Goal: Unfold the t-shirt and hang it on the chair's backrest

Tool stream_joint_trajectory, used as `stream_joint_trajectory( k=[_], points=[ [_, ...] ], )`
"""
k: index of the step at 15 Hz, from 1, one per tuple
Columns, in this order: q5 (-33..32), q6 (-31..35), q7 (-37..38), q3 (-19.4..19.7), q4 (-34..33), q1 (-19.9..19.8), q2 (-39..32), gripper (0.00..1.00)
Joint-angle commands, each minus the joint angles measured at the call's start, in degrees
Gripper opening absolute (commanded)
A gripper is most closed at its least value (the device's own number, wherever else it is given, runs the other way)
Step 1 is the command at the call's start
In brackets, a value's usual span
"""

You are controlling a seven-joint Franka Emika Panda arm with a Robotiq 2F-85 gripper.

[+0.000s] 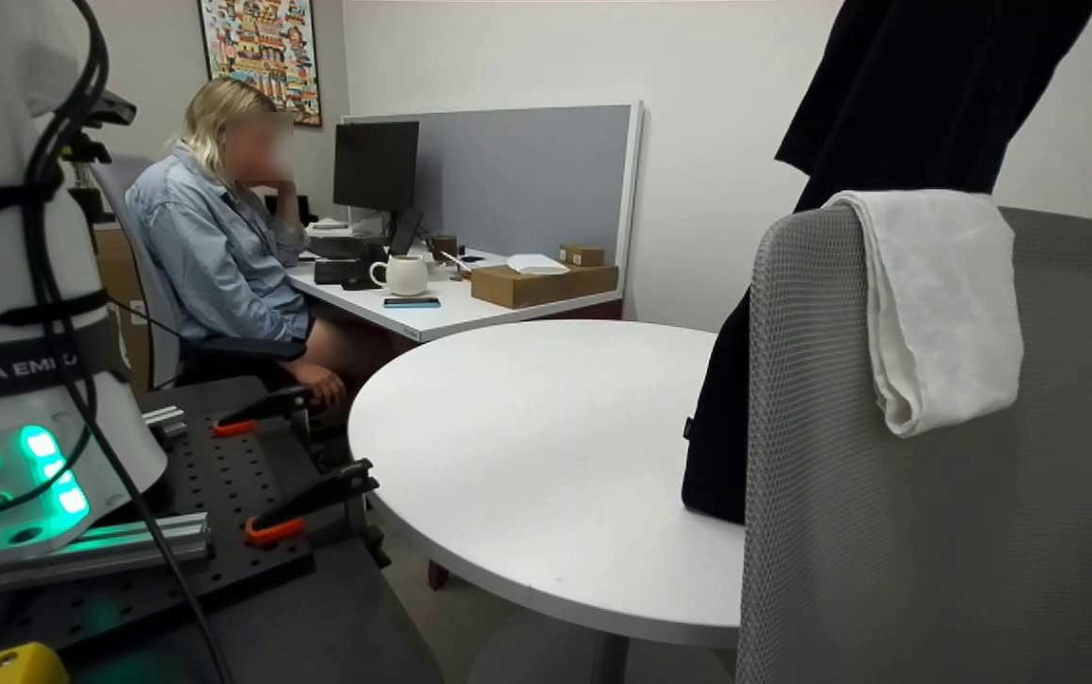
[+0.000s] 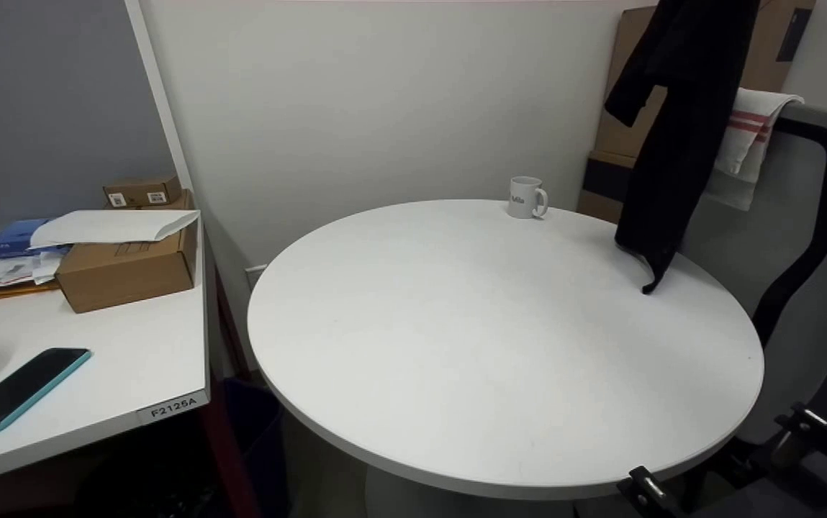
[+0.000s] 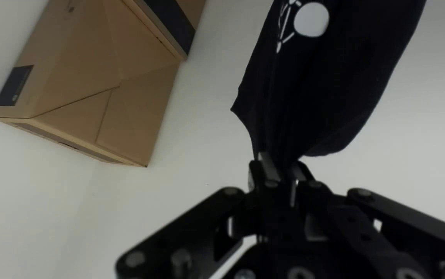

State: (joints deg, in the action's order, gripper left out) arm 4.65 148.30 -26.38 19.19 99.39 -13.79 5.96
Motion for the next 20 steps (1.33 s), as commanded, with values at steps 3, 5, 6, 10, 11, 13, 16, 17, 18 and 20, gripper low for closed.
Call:
stream_joint_trajectory(
  k=[3, 5, 6, 10, 11, 13, 16, 17, 18, 20],
  points=[
    [0.02, -1.66, -0.65, 3.56, -3.36, -3.31, -1.11, 0.02],
    [-1.09, -3.06, -0.84, 4.46, -2.42, -4.47, -0.05, 0.02],
    [-1.58, -3.95, -1.39, 4.85, -1.76, -4.93, 0.44, 0.02],
    [-2.14, -8.01, -3.62, 6.18, -0.72, -6.33, 0.62, 0.33],
    [-2.26, -7.86, -3.65, 6.36, -0.56, -6.57, 0.59, 0.36],
    [-2.46, -7.67, -3.78, 6.57, -0.47, -6.89, 0.53, 0.51],
    [-2.65, -7.05, -3.69, 6.49, -0.58, -6.99, 0.26, 0.74],
    [-2.6, -6.89, -3.77, 6.38, -0.62, -6.85, 0.22, 0.81],
    [-2.05, -6.48, -4.28, 6.17, -0.57, -6.5, 0.31, 0.87],
    [-0.04, -5.76, -6.57, 5.29, -0.14, -5.05, 0.98, 0.99]
  ],
)
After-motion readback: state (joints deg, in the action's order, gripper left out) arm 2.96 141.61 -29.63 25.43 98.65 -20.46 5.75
